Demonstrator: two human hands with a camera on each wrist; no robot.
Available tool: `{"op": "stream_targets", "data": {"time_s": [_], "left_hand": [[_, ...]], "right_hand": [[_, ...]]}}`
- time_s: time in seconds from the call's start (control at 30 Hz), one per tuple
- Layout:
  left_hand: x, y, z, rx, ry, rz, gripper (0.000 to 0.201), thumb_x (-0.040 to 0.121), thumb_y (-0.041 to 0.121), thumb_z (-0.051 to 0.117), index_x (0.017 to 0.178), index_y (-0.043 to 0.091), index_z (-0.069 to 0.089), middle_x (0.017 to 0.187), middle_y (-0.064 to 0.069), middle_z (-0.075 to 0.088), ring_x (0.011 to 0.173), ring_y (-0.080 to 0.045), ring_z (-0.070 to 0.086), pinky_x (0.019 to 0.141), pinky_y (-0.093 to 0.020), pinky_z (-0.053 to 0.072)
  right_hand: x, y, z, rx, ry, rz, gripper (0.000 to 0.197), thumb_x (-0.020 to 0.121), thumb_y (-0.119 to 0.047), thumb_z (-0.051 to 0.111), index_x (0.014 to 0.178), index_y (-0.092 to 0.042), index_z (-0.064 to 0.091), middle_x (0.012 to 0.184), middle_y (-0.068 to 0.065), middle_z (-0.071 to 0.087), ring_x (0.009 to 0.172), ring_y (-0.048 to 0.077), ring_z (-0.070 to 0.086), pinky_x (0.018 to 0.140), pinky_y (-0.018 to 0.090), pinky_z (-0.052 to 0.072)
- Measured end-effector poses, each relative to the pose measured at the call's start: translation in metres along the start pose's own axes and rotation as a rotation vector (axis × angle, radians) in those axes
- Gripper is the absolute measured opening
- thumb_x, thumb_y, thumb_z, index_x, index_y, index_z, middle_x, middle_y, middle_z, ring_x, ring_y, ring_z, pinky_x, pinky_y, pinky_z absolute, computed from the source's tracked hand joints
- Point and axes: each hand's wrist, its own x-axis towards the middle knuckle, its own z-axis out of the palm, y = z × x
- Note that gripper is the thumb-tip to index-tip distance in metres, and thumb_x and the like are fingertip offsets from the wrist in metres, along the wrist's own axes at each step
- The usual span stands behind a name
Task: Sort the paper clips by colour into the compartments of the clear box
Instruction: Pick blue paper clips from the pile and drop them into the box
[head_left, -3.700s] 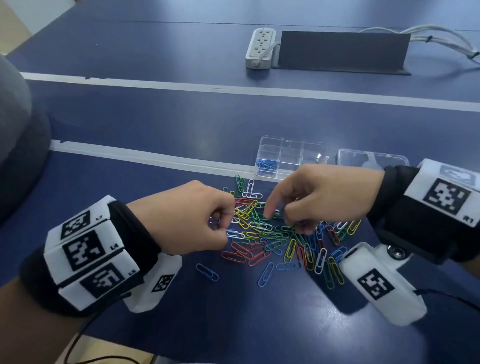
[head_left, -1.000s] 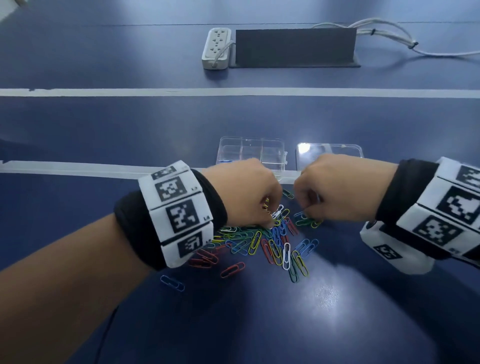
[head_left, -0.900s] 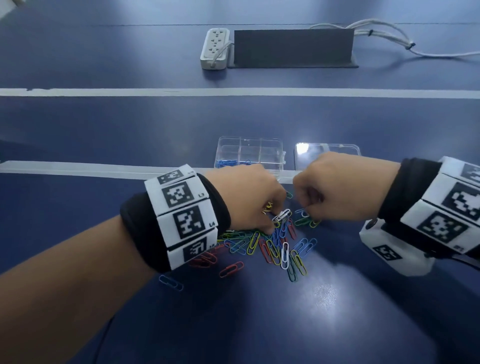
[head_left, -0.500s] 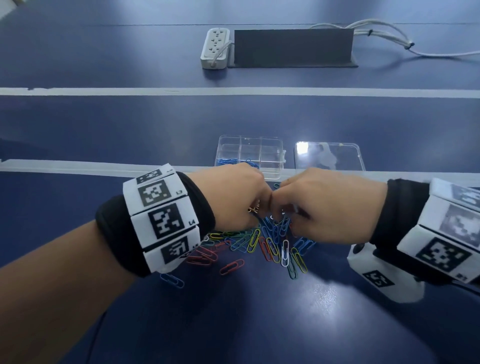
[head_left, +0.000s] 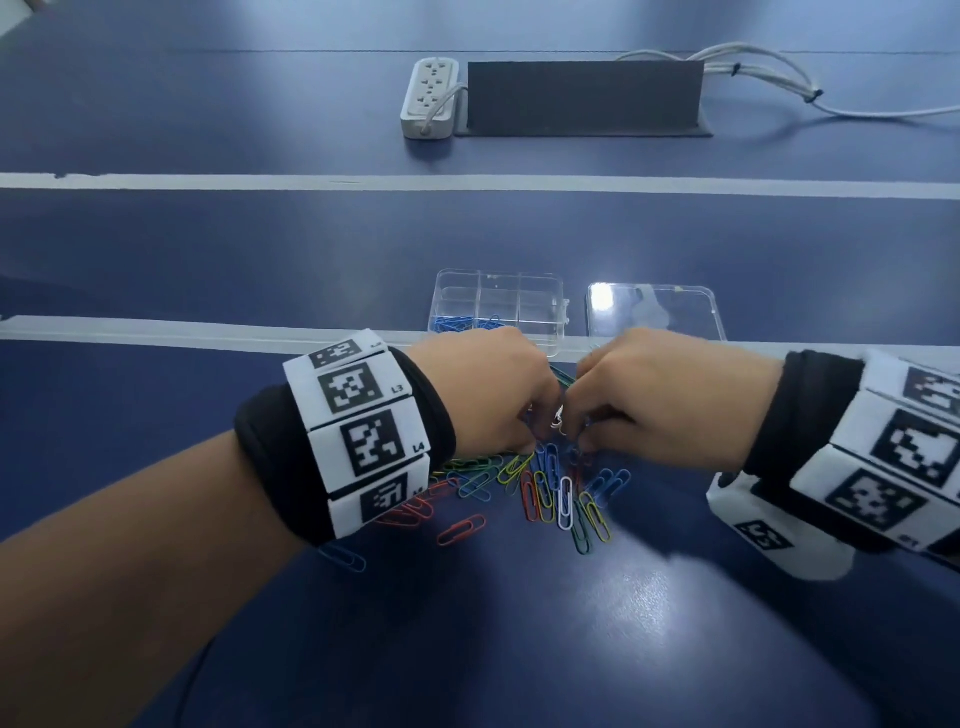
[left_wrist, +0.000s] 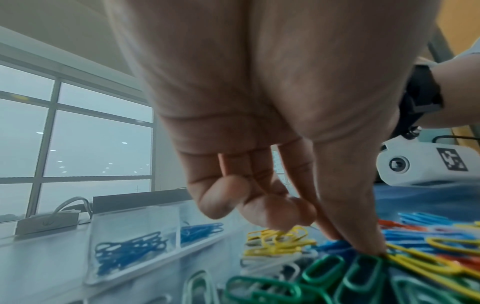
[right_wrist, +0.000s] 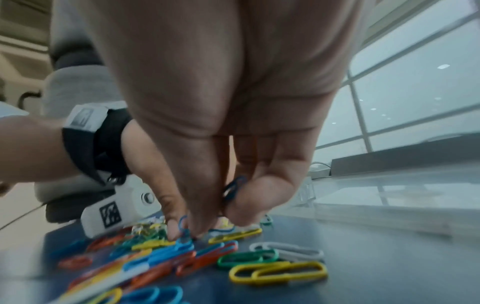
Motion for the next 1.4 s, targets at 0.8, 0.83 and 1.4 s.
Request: {"op": "stream_targets", "data": {"time_s": [0.8,0.83,1.4], "left_hand": [[-0.007,0.013,-0.002,-0.172,0.019,0.065,0.005,0.075,0.027,0.059,0.079,0.028,0.061,0.065,0.005,0.049,0.062,-0.009,0.047,0.064,-0.026,0.043],[-0.005,0.013,-0.001,-0.120,0.011,0.084,0.013,0.075,0.030,0.061,0.087,0.030,0.065,0.069,0.005,0.050,0.067,-0.011,0.048,0.069,-0.027,0.045],[-0.010,0.004,0.000,-0.033,0.042,0.043,0.009,0.084,0.025,0.056,0.091,0.024,0.062,0.083,0.006,0.053,0.078,-0.010,0.044,0.076,-0.023,0.040]], "right_hand": [[-0.027,0.011,0.010,0.383,-0.092,0.137,0.015,0.073,-0.035,0.071,0.084,-0.028,0.065,0.062,-0.007,0.053,0.057,0.008,0.048,0.059,0.024,0.042],[-0.027,0.009,0.012,0.243,-0.090,0.114,0.018,0.072,-0.038,0.070,0.087,-0.031,0.065,0.066,-0.008,0.054,0.062,0.008,0.050,0.064,0.024,0.043],[-0.030,-0.001,0.002,0.098,0.012,0.065,0.021,0.072,-0.020,0.055,0.066,-0.034,0.041,0.052,-0.012,0.044,0.056,0.001,0.047,0.052,0.013,0.034]]}}
